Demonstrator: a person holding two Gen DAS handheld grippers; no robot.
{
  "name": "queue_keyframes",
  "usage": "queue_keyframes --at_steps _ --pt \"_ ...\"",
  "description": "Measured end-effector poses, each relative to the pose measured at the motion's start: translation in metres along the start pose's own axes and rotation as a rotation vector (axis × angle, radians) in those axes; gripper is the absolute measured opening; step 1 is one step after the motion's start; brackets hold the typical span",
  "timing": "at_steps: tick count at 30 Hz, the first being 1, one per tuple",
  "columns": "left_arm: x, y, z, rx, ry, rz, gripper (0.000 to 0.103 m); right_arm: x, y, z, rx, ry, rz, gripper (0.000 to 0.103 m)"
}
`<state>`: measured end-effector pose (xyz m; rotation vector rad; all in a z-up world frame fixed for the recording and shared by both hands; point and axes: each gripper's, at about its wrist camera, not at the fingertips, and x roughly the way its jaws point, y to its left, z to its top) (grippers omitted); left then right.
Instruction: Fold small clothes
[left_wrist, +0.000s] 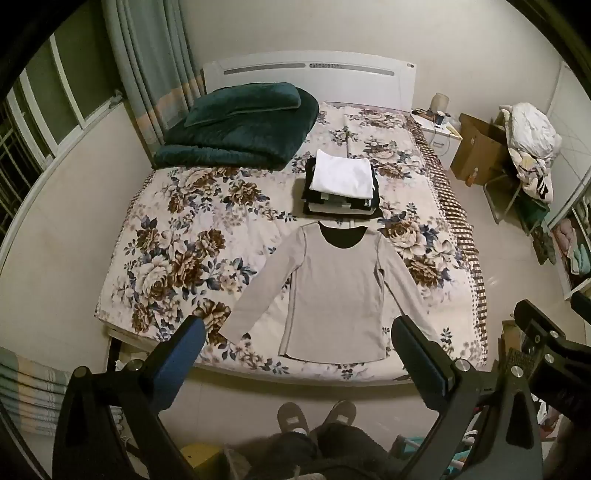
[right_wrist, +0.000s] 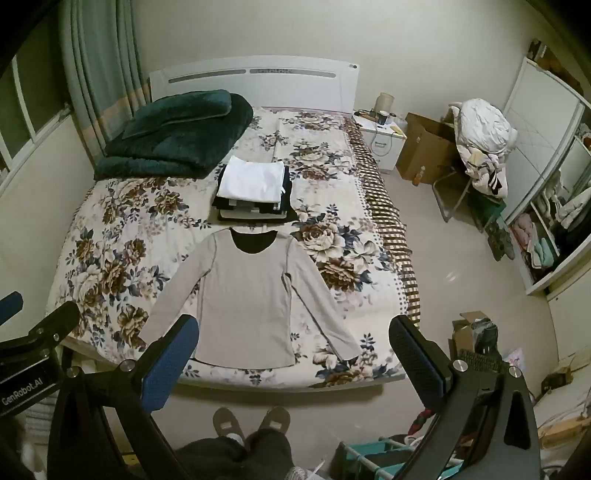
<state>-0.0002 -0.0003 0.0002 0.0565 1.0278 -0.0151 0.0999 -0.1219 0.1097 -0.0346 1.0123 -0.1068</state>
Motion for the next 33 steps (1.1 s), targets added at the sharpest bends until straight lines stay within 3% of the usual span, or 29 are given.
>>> queue_keyframes --at_steps 33 --pt "0.0003 0.0006 0.0 -0.014 -0.015 -0.024 0.103 -0.0045 0.0084 0.0029 -0.001 -0.005 -0.001 0.103"
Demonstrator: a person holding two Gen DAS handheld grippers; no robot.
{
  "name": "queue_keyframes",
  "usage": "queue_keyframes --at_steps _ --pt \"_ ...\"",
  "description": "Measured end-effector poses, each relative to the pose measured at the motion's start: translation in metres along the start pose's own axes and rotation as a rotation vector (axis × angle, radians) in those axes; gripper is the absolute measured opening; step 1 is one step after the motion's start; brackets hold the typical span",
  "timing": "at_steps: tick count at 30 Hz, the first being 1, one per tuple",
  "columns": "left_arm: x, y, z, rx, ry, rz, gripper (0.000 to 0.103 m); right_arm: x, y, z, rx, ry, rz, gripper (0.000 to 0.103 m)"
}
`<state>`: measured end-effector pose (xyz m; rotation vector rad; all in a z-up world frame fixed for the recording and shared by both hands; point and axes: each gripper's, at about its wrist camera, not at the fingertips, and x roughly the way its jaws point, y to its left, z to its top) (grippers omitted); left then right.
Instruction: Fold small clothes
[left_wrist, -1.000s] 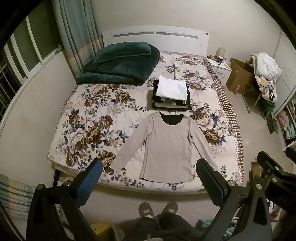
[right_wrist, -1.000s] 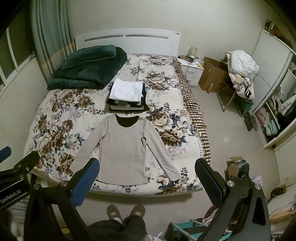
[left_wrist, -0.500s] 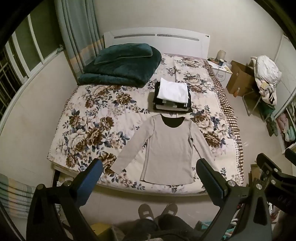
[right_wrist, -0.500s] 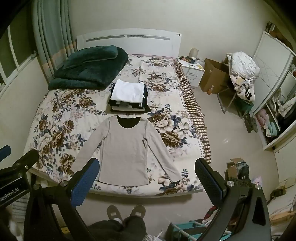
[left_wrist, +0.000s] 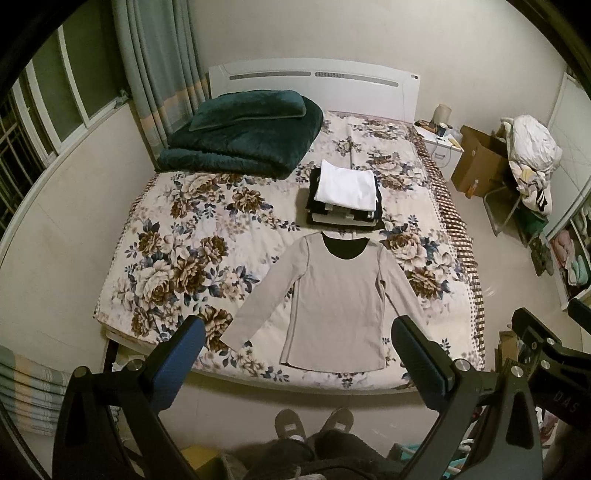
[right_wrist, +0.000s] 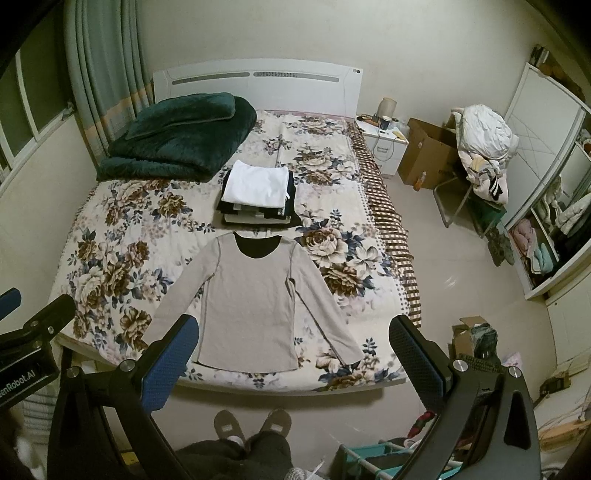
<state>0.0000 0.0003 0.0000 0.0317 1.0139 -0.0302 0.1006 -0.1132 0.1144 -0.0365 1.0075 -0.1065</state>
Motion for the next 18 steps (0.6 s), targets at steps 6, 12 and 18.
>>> queue_keyframes --at_steps 6,12,18 --pt "0.0 0.0 0.0 0.0 -0.001 -0.002 0.103 -0.002 0.001 0.001 0.002 -0.001 0.0 0.103" --pt "0.0 0.0 0.0 -0.001 -0.006 -0.002 0.103 -0.004 0.002 0.001 0.002 -0.005 0.0 0.103" --pt "-0.001 0.003 0.008 -0.004 -0.007 -0.004 0.103 -0.006 0.002 0.001 0.001 -0.005 0.0 0.103"
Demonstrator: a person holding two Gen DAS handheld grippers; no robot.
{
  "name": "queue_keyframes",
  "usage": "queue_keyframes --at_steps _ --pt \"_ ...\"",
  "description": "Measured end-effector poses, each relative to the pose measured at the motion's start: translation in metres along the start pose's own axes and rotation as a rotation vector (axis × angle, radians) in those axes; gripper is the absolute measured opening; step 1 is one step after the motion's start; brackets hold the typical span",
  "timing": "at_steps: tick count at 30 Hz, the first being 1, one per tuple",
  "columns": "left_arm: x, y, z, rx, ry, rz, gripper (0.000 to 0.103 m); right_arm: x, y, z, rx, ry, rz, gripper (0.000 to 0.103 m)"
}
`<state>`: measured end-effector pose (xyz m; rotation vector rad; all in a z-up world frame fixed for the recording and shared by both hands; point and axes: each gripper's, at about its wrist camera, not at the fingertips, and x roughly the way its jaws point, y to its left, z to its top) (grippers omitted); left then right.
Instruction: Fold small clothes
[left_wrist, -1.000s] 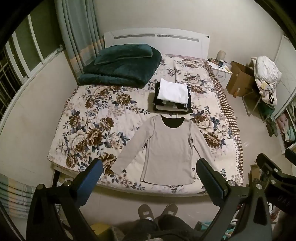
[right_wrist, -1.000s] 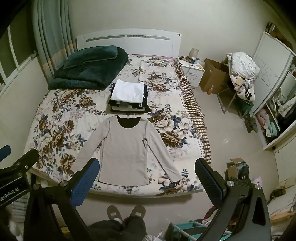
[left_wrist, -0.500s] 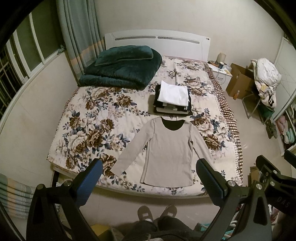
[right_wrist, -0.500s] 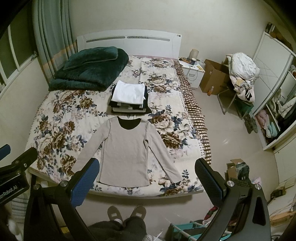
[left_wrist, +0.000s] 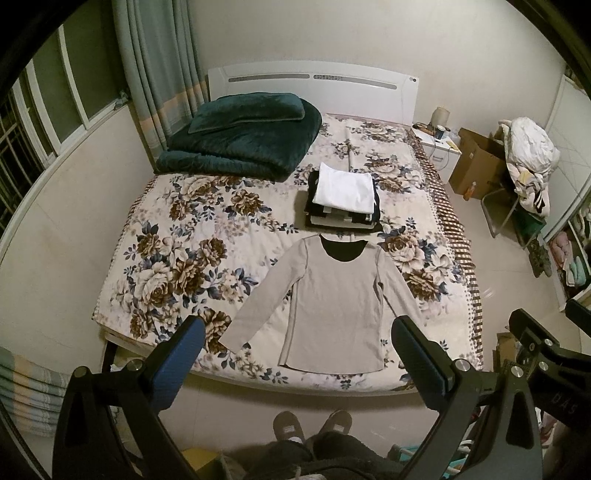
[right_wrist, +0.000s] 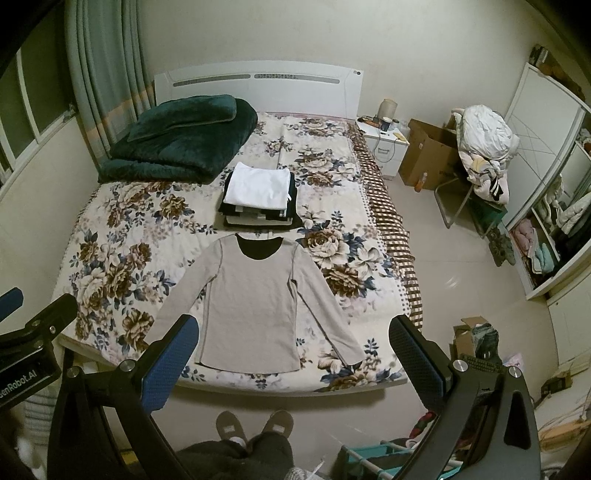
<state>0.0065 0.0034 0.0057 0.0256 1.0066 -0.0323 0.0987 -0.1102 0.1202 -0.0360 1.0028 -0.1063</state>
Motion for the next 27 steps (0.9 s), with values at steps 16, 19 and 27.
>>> queue_keyframes --at_steps 16,19,27 --pt "-0.0043 -0.0017 0.0039 -0.001 -0.006 -0.003 0.103 -0.0035 -0.0002 0.0002 0.0 -0.006 0.003 0.103" --pt "-0.0043 -0.0016 0.0033 -0.001 -0.006 -0.004 0.103 -0.0038 -0.0002 0.0002 -0.001 -0.007 0.004 0.103" --pt "-0.0054 -0.0012 0.0051 -0.002 -0.012 -0.005 0.103 -0.0045 -0.0006 -0.0003 0.004 -0.008 0.004 0.103"
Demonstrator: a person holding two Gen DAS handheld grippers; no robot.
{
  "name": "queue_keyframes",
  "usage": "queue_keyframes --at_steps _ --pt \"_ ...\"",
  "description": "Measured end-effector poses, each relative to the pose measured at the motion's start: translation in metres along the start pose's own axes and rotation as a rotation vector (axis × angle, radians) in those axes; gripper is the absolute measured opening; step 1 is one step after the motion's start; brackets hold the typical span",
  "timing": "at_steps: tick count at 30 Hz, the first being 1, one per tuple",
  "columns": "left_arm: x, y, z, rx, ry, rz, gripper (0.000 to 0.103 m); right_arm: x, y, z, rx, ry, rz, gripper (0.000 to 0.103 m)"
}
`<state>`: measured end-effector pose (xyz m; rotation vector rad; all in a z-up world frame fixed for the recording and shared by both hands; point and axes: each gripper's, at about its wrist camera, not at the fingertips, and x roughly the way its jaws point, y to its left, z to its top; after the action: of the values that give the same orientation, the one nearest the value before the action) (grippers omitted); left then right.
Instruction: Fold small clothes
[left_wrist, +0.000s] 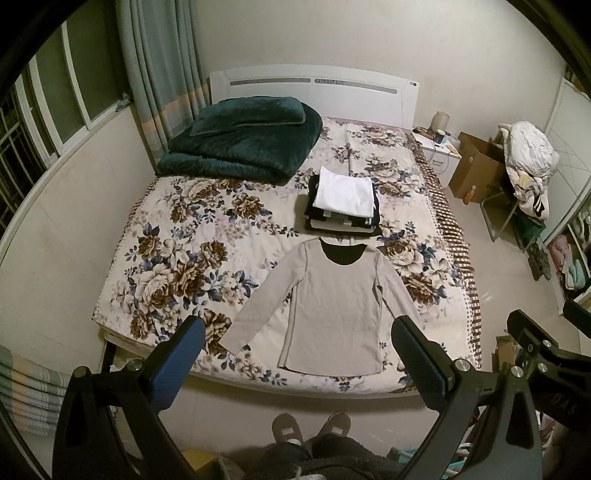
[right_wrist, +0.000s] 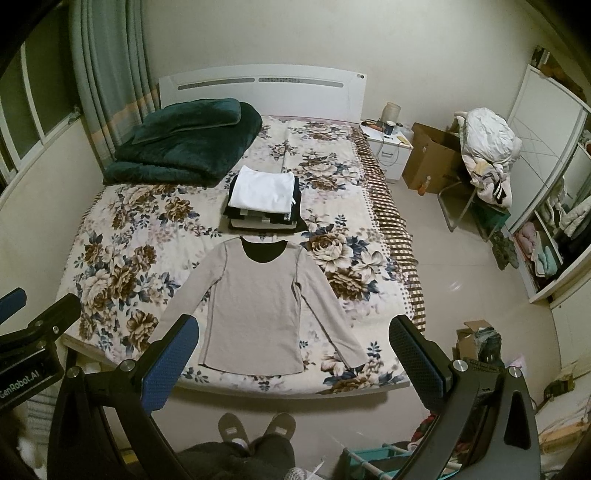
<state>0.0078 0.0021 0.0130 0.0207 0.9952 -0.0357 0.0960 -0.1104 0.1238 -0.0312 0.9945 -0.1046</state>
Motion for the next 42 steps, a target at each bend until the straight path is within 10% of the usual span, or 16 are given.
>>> queue_keyframes --at_steps 22,29,42 --pt "0.005 -0.001 0.033 0.005 -0.051 0.037 0.103 0.017 0.0 0.002 0.056 0.015 0.022 0.103" --pt "0.106 -0.006 0.084 0.034 -0.042 0.099 0.103 0.14 -0.036 0.002 0.242 0.13 -0.049 0.103" --pt "0.356 -0.039 0.027 0.054 0.158 0.279 0.103 0.46 -0.217 -0.132 0.62 0.453 -0.103 0.09"
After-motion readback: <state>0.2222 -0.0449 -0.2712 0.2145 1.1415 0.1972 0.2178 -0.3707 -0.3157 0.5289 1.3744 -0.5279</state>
